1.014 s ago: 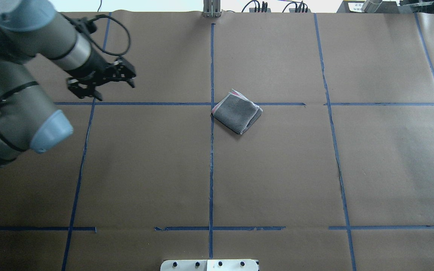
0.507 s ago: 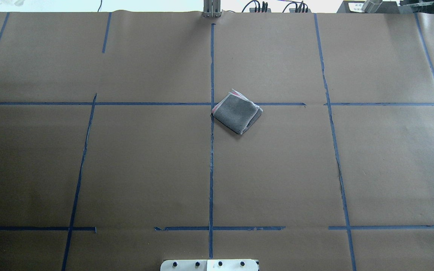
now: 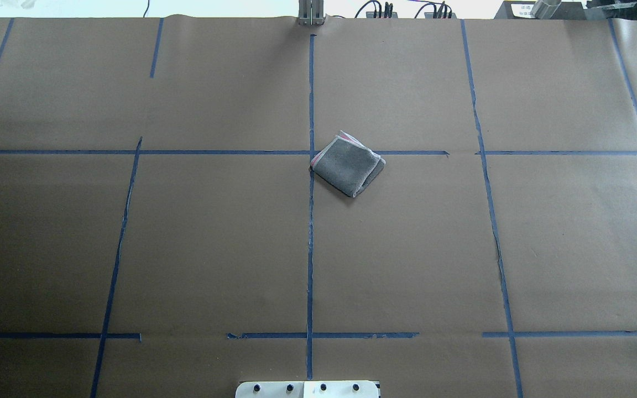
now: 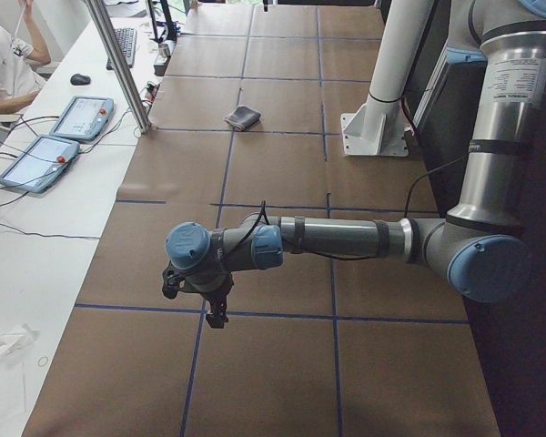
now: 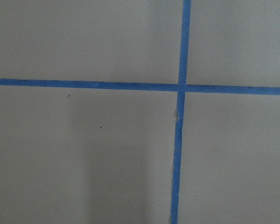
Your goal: Fold towel twice with both arms
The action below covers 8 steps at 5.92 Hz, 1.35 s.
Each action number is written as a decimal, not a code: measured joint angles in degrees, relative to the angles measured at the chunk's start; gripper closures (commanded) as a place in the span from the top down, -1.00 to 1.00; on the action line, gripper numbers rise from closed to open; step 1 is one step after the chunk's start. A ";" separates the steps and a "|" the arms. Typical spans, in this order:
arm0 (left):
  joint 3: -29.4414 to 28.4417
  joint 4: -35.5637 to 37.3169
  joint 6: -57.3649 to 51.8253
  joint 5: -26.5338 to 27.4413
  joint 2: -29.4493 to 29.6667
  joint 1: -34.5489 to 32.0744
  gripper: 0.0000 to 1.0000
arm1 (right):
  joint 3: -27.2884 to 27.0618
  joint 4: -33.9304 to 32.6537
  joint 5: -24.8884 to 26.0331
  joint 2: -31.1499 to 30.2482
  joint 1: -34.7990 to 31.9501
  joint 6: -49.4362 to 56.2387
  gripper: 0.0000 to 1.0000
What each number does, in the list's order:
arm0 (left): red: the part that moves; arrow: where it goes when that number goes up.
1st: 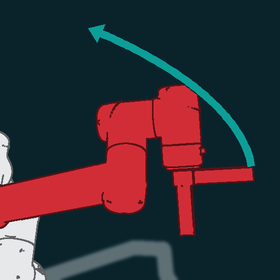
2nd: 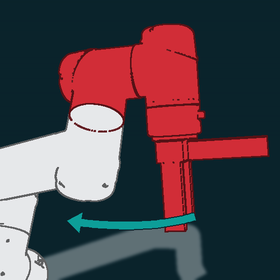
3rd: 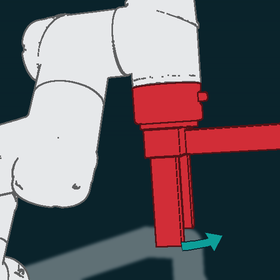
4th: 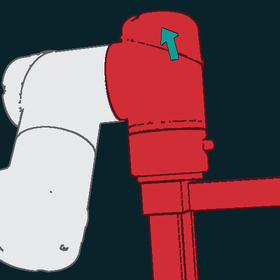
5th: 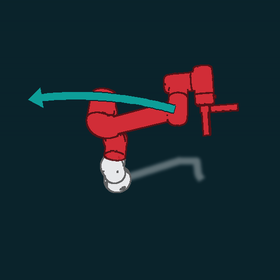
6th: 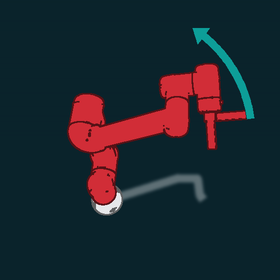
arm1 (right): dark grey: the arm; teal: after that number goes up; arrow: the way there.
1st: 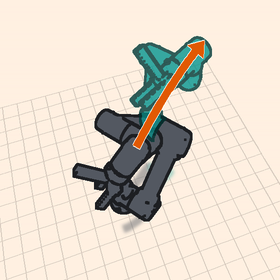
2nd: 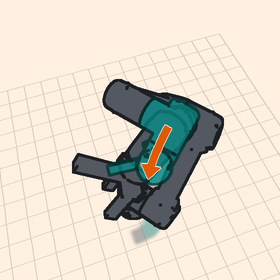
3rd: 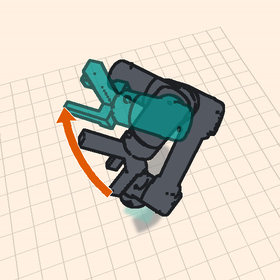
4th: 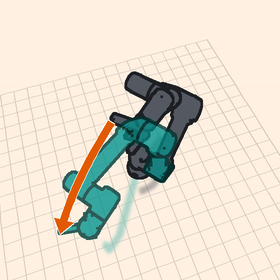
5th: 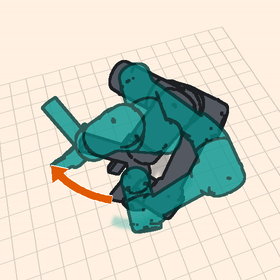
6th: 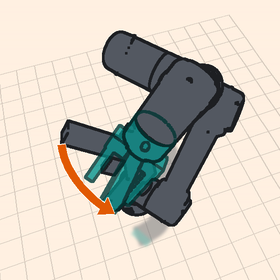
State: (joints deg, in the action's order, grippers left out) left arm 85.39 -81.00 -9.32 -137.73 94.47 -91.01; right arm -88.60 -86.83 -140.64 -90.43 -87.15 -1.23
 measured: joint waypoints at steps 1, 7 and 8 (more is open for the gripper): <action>-0.43 -0.10 -0.44 -0.11 -0.83 -0.13 1.00 | 0.03 1.11 -0.70 -0.84 -2.15 0.12 1.00; -0.48 -0.80 -0.70 0.47 -1.17 -0.12 1.00 | 0.08 0.69 -1.26 -1.98 -7.62 -0.06 1.00; -0.20 -0.81 -0.50 0.52 -1.06 -0.13 1.00 | 0.09 0.70 -0.51 -2.24 -7.69 0.06 1.00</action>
State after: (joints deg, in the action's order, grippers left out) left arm 85.20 -81.82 -9.82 -137.22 93.41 -91.14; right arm -88.51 -86.13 -141.14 -92.67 -94.84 -1.18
